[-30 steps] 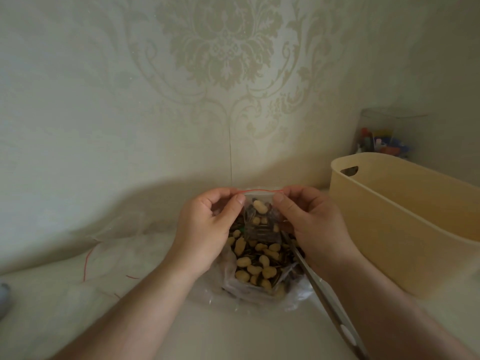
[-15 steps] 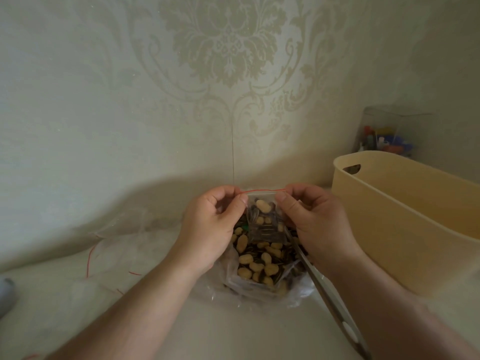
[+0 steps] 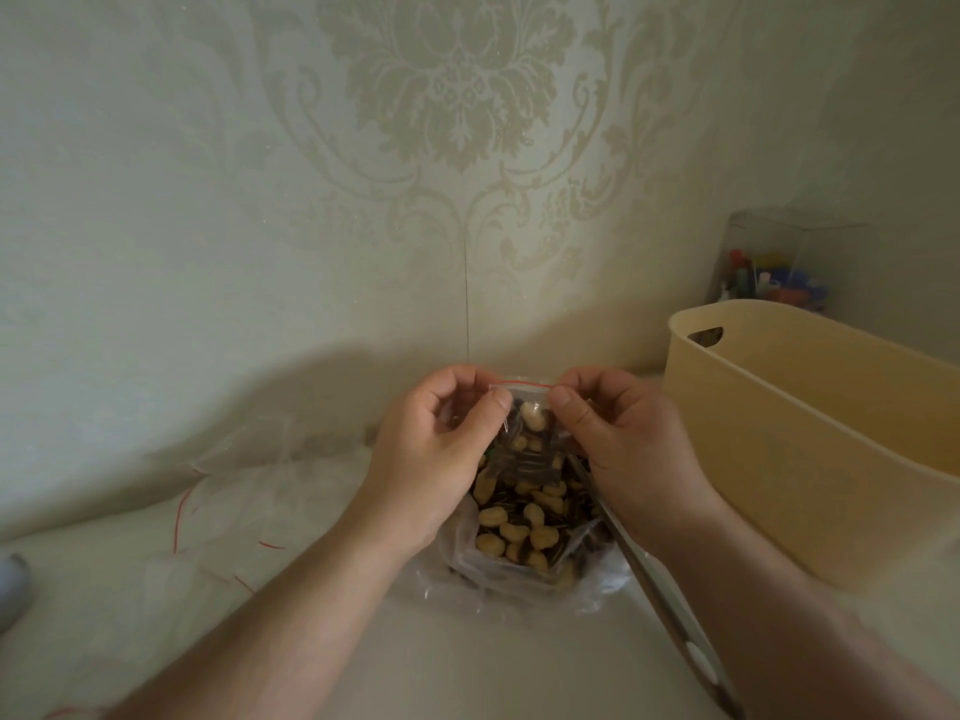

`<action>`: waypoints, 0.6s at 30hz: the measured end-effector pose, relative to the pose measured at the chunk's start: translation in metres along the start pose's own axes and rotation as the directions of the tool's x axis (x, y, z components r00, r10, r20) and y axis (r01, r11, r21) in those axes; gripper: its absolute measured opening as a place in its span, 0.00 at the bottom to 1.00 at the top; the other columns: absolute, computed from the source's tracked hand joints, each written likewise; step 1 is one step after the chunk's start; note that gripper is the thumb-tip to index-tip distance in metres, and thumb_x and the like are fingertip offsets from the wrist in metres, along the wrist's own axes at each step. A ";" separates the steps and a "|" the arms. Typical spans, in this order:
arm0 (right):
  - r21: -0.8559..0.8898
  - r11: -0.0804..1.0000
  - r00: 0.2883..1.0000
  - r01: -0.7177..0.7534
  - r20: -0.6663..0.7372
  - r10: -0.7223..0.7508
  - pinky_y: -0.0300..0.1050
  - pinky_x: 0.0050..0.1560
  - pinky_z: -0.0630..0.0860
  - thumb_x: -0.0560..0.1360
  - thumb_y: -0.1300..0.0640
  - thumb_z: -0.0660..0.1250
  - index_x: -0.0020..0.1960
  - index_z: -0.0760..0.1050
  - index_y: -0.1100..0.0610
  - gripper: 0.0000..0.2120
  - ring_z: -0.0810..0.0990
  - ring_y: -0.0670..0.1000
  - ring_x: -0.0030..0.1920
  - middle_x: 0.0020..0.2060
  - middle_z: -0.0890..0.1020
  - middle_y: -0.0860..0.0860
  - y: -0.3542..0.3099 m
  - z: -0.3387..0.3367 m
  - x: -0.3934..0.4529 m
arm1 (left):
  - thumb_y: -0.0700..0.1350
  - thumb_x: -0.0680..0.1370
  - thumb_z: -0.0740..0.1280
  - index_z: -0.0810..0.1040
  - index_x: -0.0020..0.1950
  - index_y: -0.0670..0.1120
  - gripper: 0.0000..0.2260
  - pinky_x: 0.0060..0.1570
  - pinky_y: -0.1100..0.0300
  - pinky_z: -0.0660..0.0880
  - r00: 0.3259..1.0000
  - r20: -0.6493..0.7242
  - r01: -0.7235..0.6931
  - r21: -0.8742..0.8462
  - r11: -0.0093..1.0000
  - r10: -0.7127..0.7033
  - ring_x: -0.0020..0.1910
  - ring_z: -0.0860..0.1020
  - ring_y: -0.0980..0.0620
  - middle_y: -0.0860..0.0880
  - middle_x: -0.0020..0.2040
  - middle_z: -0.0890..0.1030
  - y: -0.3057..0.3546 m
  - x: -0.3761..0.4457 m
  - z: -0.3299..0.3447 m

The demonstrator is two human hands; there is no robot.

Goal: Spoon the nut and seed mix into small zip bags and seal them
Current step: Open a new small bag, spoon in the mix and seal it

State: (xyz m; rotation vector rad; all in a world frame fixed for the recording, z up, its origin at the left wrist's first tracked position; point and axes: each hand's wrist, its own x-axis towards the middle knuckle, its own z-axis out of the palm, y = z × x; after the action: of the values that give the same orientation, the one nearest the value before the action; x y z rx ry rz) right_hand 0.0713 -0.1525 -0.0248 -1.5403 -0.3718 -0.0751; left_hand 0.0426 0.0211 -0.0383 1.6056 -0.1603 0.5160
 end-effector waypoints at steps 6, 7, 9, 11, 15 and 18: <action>-0.022 0.999 0.999 0.030 0.012 -0.030 0.57 0.44 0.83 0.81 0.60 0.70 0.44 0.82 0.52 0.08 0.82 0.54 0.38 0.39 0.85 0.59 0.001 0.001 0.000 | 0.49 0.80 0.73 0.87 0.53 0.53 0.04 0.58 0.38 0.81 0.999 0.033 0.020 0.013 1.000 -0.020 0.51 0.85 0.40 0.46 0.47 0.87 -0.003 0.000 -0.001; -0.024 0.999 0.999 0.036 0.010 -0.035 0.59 0.45 0.83 0.81 0.59 0.71 0.44 0.82 0.51 0.08 0.81 0.56 0.38 0.40 0.84 0.61 0.002 0.000 0.000 | 0.50 0.80 0.73 0.86 0.53 0.54 0.04 0.58 0.36 0.81 0.999 0.037 0.019 0.023 1.000 -0.020 0.51 0.84 0.39 0.45 0.47 0.87 -0.003 0.000 -0.001; -0.021 0.999 0.999 0.042 0.006 -0.042 0.64 0.46 0.83 0.80 0.58 0.71 0.44 0.83 0.50 0.07 0.81 0.58 0.39 0.41 0.84 0.63 0.003 0.000 0.000 | 0.50 0.80 0.73 0.86 0.53 0.55 0.03 0.57 0.36 0.81 0.999 0.043 0.011 0.052 0.999 -0.013 0.50 0.84 0.40 0.46 0.46 0.87 -0.003 0.000 -0.002; -0.016 0.999 0.999 0.040 -0.005 -0.041 0.61 0.45 0.84 0.80 0.58 0.72 0.44 0.83 0.49 0.07 0.83 0.57 0.39 0.41 0.85 0.60 0.004 -0.001 0.001 | 0.48 0.81 0.72 0.86 0.53 0.55 0.03 0.55 0.40 0.82 0.999 0.050 -0.002 0.085 0.996 -0.002 0.48 0.84 0.43 0.48 0.46 0.87 -0.003 0.000 -0.003; 0.006 0.999 0.999 0.032 -0.005 -0.032 0.53 0.44 0.84 0.79 0.58 0.72 0.45 0.84 0.51 0.05 0.84 0.54 0.39 0.40 0.86 0.57 0.005 -0.001 0.001 | 0.46 0.82 0.72 0.86 0.52 0.54 0.03 0.52 0.44 0.83 0.999 0.040 -0.007 0.126 0.992 0.002 0.46 0.84 0.46 0.49 0.45 0.87 -0.004 0.001 -0.004; -0.008 0.999 0.999 0.039 0.003 -0.039 0.51 0.43 0.84 0.79 0.58 0.72 0.44 0.84 0.49 0.07 0.83 0.52 0.38 0.37 0.85 0.53 0.005 0.000 0.001 | 0.45 0.82 0.71 0.85 0.52 0.52 0.03 0.47 0.48 0.82 0.999 0.046 -0.016 0.153 0.988 0.009 0.40 0.81 0.52 0.46 0.43 0.86 -0.003 0.000 -0.004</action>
State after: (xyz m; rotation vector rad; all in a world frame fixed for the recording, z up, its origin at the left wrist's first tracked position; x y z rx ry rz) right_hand 0.0741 -0.1525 -0.0295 -1.5413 -0.4041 -0.1044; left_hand 0.0427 0.0256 -0.0411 1.7686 -0.1680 0.5126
